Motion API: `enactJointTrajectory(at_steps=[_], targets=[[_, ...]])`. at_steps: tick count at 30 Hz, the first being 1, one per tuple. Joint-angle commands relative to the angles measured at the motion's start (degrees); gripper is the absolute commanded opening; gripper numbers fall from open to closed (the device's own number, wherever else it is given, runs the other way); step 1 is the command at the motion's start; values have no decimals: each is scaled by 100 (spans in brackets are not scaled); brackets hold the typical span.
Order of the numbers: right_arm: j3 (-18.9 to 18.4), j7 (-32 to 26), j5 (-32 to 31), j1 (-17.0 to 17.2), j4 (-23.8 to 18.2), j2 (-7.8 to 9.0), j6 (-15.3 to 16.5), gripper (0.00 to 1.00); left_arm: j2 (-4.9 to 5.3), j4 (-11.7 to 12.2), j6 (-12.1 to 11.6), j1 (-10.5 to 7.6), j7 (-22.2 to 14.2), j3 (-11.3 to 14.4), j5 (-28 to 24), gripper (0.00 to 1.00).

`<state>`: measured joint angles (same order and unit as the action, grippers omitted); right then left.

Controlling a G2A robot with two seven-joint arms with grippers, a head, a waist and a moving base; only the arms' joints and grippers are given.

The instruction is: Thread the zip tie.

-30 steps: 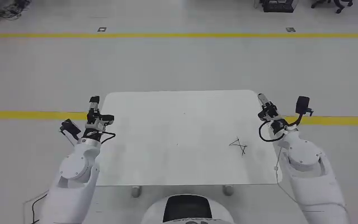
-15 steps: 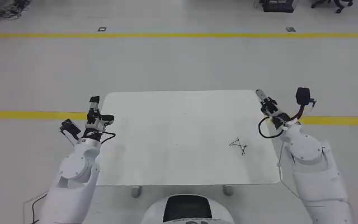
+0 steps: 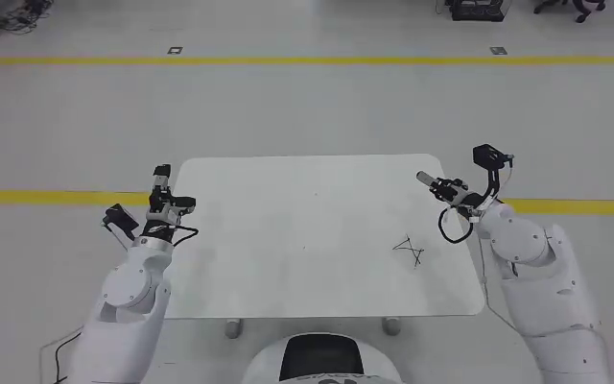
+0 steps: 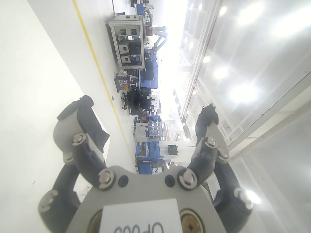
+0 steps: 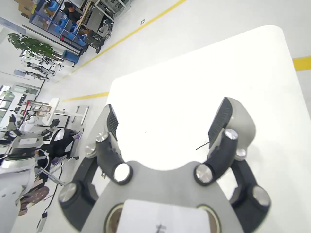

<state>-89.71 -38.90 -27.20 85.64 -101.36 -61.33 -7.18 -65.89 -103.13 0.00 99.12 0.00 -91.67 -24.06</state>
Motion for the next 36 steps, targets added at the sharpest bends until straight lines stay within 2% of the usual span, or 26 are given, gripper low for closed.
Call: enactJointTrajectory(at_steps=[1,2,5,10,11,21,24,28,33,36], targets=[[21,6,-245,-15,-50,13,46,100,0,0,0,0,0,0,0,100],[99,-33,-755,-33,-141,38,103,100,0,0,0,0,0,0,0,100],[258,-405,-1433,-158,-227,74,95,100,0,0,0,0,0,0,0,100],[745,-1609,-2496,-499,-74,120,87,100,0,0,0,0,0,0,0,100],[845,-1657,-2728,-564,-62,123,146,100,0,0,0,0,0,0,0,100],[873,-1660,-2793,-570,-39,122,124,100,0,0,0,0,0,0,0,100],[942,-1879,-3005,-668,18,142,400,100,0,0,0,0,0,0,0,100],[1149,-2511,-3204,-1074,209,145,687,100,0,0,0,0,0,0,0,100],[1631,-3191,-3191,-1645,747,91,1005,100,0,0,0,0,0,0,0,100],[1930,-3352,-3033,-1885,1071,37,1154,100,0,0,0,0,0,0,0,100]])
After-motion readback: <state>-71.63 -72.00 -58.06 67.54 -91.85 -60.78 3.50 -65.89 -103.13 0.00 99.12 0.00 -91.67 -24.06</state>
